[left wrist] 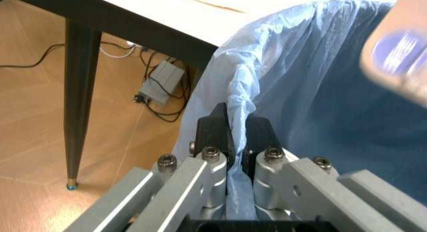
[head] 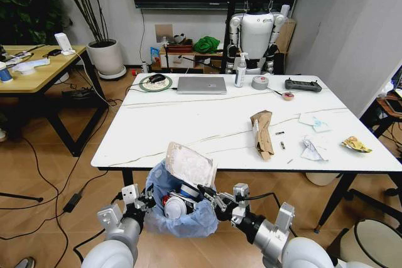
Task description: Pick up the trash bin and place the trash from the table into it.
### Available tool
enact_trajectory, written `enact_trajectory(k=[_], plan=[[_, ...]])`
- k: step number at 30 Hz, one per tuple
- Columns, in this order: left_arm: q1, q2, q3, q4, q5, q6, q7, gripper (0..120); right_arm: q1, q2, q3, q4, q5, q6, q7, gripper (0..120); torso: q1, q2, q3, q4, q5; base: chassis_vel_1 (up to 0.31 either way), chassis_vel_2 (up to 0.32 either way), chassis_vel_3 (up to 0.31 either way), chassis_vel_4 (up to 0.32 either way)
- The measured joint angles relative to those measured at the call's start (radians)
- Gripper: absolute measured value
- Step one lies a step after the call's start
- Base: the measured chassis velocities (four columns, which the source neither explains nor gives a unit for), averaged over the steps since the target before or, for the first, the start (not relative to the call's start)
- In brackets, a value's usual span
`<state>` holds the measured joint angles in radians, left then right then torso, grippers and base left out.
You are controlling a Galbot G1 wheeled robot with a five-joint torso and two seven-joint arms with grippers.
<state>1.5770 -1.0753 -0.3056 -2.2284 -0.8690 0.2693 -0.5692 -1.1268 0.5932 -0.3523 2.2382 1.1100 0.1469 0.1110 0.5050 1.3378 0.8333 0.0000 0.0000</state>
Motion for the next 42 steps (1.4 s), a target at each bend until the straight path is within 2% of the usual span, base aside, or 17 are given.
enact_trajectory(k=[21,24,26,27,29,31,34,37,42], plan=[[-0.008,0.002,0.002,0.004,-0.006,0.001,0.0,0,-0.04,-0.012,-0.002,-0.013,-0.059,0.001,-0.029,0,0.0,0.0,0.0,0.0001,0.0,0.0,0.0,0.0,0.0],[-0.009,0.002,0.002,0.005,-0.007,0.001,0.0,0,-0.045,-0.014,-0.001,-0.015,-0.063,0.002,-0.032,3,0.0,0.0,0.0,0.0001,0.0,0.0,0.0,0.0,0.0],[-0.013,0.003,0.003,0.008,-0.009,0.001,-0.001,0,-0.046,-0.017,-0.003,-0.017,-0.065,0.002,-0.035,18,0.0,0.0,0.0,0.0,0.0,0.0,0.0,0.0,0.0],[-0.014,0.003,0.004,0.009,-0.01,0.001,-0.001,0,-0.042,-0.017,-0.006,-0.018,-0.065,0.002,-0.035,18,0.0,0.0,0.0,0.0,0.0,0.0,0.0,0.0,0.0],[-0.016,0.002,0.006,0.011,-0.011,0.002,-0.001,0,-0.032,-0.013,-0.011,-0.019,-0.065,0.002,-0.035,30,0.0,0.0,0.0,0.0001,0.0,0.0,0.0,0.0,0.0],[-0.017,0.002,0.006,0.011,-0.011,0.002,-0.001,0,-0.03,-0.012,-0.012,-0.019,-0.065,0.002,-0.034,31,0.0,0.0,0.0,0.0001,0.0,0.0,0.0,0.0,0.0],[-0.019,0.002,0.007,0.013,-0.014,0.002,-0.002,0,-0.022,-0.013,-0.014,-0.02,-0.063,0.001,-0.033,46,0.0,0.0,0.0,0.0001,-0.0001,0.0,0.0,0.0,0.0],[-0.021,0.002,0.008,0.014,-0.015,0.003,-0.002,0,-0.015,-0.011,-0.014,-0.02,-0.061,0.001,-0.029,52,0.0,0.0,0.0,0.0,-0.0001,0.0,0.0,0.0,0.0],[-0.017,0.002,0.015,0.017,-0.015,0.004,-0.003,0,0.049,0.039,0.055,-0.043,-0.028,0.002,0.002,74,0.0,0.0,0.0,0.0001,0.0,0.0,0.0,0.0,0.0]])
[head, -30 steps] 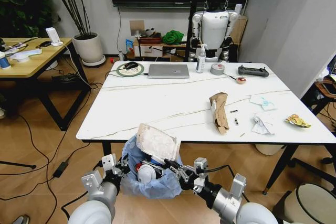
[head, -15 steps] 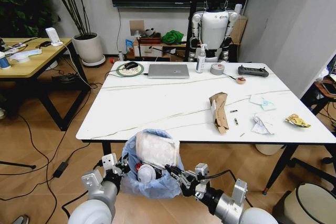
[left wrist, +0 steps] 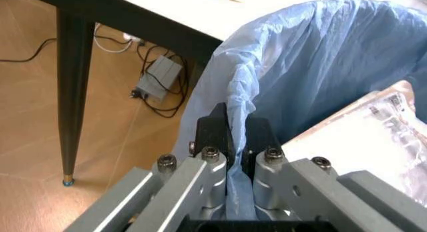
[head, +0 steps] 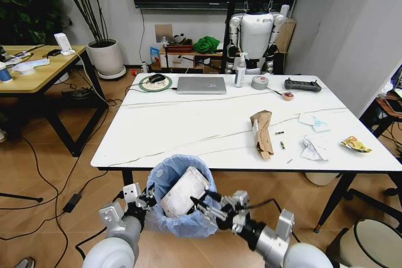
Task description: Pick up the trash bin and place the trash from the table into it.
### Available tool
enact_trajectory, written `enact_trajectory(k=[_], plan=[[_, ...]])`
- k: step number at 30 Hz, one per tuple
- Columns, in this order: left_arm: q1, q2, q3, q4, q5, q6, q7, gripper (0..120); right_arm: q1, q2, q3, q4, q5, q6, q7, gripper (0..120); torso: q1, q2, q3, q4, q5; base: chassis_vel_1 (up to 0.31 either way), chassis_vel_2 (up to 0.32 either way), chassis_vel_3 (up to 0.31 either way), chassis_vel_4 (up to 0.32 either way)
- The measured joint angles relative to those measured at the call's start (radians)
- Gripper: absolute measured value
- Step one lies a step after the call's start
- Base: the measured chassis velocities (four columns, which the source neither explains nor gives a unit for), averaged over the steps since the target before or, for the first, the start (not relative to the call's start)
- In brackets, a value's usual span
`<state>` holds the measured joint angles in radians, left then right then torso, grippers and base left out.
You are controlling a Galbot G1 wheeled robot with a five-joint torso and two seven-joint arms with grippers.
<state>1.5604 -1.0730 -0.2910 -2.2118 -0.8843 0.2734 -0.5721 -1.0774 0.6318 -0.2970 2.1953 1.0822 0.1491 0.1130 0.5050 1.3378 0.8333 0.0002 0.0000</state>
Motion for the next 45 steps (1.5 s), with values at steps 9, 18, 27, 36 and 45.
enact_trajectory(k=[9,18,27,36,45], plan=[[0.002,0.004,0.008,0.001,0.005,0.0,0.003,0,0.038,0.068,0.216,-0.096,0.056,-0.019,0.024,99,0.0,0.0,0.0,0.0,-0.0001,0.0,0.0,0.0,0.0],[0.014,0.012,0.007,-0.008,0.018,0.0,0.011,0,0.02,0.132,0.344,-0.241,-0.078,-0.076,0.128,100,0.0,0.0,0.0,-0.0003,0.0,0.0,0.0,0.0,0.0],[0.016,0.014,-0.004,-0.02,0.016,-0.003,0.011,0,0.105,0.151,0.301,-0.395,-0.121,-0.118,0.188,100,0.0,0.0,0.0,0.0001,0.0,0.0,0.0,0.0,0.0],[0.017,0.013,-0.011,-0.022,0.015,-0.005,0.01,0,0.131,0.138,0.234,-0.449,-0.103,-0.144,0.202,100,0.0,0.0,0.0,0.0,0.0,0.0,0.0,0.0,0.0],[0.018,0.011,-0.013,-0.021,0.015,-0.005,0.01,0,0.164,0.142,0.191,-0.516,-0.108,-0.143,0.181,100,0.0,0.0,0.0,0.0,0.0,0.0,0.0,0.0,0.0]])
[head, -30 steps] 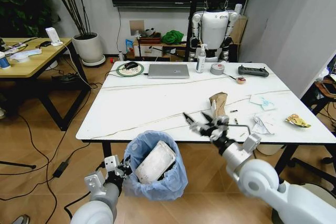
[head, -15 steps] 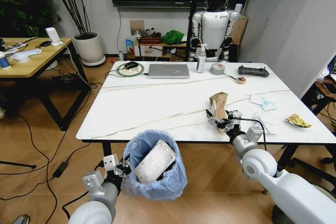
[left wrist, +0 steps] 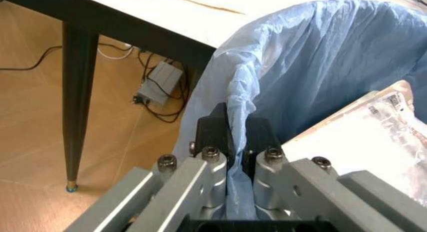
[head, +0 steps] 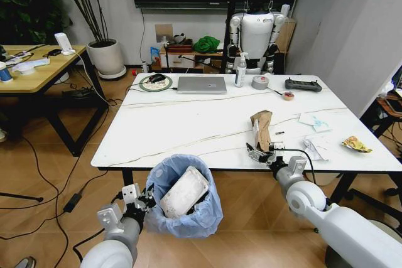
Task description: Pick up the trash bin and place the trash from the table into it.
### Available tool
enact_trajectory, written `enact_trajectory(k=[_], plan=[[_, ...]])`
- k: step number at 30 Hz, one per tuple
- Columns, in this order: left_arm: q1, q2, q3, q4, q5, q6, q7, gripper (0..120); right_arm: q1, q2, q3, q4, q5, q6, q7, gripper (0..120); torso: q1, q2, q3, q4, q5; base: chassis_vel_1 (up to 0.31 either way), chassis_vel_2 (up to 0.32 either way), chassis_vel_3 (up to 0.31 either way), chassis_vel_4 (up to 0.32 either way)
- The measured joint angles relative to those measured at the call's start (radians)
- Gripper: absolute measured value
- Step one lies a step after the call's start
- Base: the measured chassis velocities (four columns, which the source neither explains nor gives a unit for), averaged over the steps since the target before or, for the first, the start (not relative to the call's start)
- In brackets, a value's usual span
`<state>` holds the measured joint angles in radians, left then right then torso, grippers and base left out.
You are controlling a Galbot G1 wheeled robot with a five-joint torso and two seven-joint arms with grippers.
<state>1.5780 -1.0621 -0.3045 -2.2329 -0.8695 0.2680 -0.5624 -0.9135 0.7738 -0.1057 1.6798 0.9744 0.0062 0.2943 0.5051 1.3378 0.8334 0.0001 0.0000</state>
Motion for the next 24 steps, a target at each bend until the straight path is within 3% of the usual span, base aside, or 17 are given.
enact_trajectory(k=[5,10,17,19,21,24], plan=[[-0.002,0.0,0.0,0.002,-0.001,0.0,0.0,0,0.001,-0.001,-0.008,-0.005,0.0,0.003,-0.004,90,0.0,0.0,0.0,0.0,-0.0001,0.0,0.0,0.0,0.0],[-0.006,-0.001,0.0,0.008,-0.002,-0.001,0.0,0,-0.003,-0.007,-0.012,-0.018,-0.005,0.01,-0.015,68,0.0,0.0,0.0,-0.0001,-0.0002,0.0,0.0,0.0,0.0],[-0.011,-0.001,0.001,0.012,-0.006,-0.001,0.0,0,0.006,-0.005,-0.02,-0.034,-0.009,0.017,-0.018,47,0.0,0.0,0.0,-0.0002,-0.0002,0.0,0.0,0.0,0.0],[-0.012,0.0,0.001,0.013,-0.006,-0.002,0.0,0,0.012,-0.005,-0.024,-0.041,-0.009,0.019,-0.023,36,0.0,0.0,0.0,0.0,0.0,0.0,0.0,0.0,0.0],[-0.013,0.0,0.001,0.013,-0.006,-0.002,0.0,0,0.014,-0.005,-0.024,-0.042,-0.009,0.02,-0.025,34,0.0,0.0,0.0,0.0,0.0,0.0,0.0,0.0,0.0],[-0.016,-0.001,0.002,0.015,-0.008,-0.002,0.001,0,0.016,-0.006,-0.025,-0.045,-0.008,0.023,-0.033,18,0.0,0.0,0.0,0.0,0.0003,0.0,0.0,0.0,0.0]])
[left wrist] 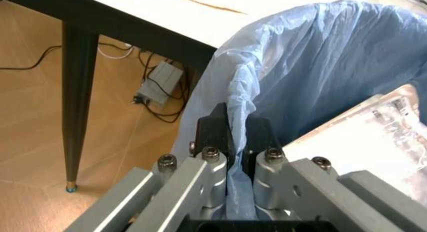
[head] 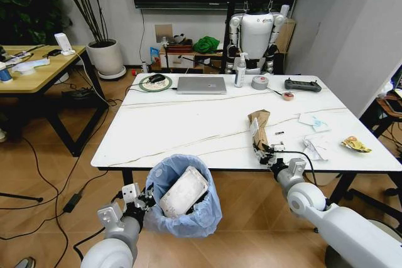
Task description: Pick up the trash bin and place the trash from the table into it.
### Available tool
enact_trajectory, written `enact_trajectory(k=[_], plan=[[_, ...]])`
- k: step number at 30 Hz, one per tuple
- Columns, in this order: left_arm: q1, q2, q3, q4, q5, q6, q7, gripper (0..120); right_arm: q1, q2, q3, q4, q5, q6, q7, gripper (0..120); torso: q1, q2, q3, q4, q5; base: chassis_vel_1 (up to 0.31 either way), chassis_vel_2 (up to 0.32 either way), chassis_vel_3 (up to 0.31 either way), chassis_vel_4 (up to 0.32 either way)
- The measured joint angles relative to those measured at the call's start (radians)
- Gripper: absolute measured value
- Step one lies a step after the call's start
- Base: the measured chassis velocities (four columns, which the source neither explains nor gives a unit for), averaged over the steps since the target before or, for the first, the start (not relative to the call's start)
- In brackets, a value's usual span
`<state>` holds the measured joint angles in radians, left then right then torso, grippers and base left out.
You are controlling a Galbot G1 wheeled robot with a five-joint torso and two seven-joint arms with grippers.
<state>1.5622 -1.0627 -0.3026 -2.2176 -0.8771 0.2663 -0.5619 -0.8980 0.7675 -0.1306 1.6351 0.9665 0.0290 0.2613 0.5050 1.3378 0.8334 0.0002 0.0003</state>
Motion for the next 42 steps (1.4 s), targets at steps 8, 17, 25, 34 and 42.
enact_trajectory(k=[8,17,25,34,42], plan=[[-0.005,-0.002,0.004,0.004,-0.001,0.0,0.0,0,0.003,-0.009,0.003,-0.002,0.009,0.017,-0.034,0,0.0,0.0,0.0,0.0,-0.0002,0.0,0.0,0.0,0.0],[-0.008,0.0,0.007,0.007,-0.003,0.0,0.001,0,0.004,-0.019,0.024,-0.003,0.019,0.056,-0.094,0,0.0,0.0,0.0,0.0,-0.0002,0.0,0.0,0.0,0.0],[-0.008,0.001,0.012,0.007,-0.003,0.0,0.001,0,0.018,-0.059,0.033,0.005,0.014,0.12,-0.237,0,0.0,0.0,0.0,0.0,-0.0003,0.0,0.0,0.0,0.0],[-0.008,0.002,0.017,0.007,-0.003,0.0,0.003,0,0.04,-0.145,0.068,0.039,-0.05,0.193,-0.516,0,0.0,0.0,0.0,0.0,-0.0003,0.0,0.0,0.0,0.0],[-0.006,0.006,0.016,0.003,0.0,0.0,0.004,0,0.043,-0.255,0.147,0.129,-0.208,0.222,-0.722,0,0.0,0.0,0.0,-0.0001,-0.0002,0.0,0.0,0.0,0.0]])
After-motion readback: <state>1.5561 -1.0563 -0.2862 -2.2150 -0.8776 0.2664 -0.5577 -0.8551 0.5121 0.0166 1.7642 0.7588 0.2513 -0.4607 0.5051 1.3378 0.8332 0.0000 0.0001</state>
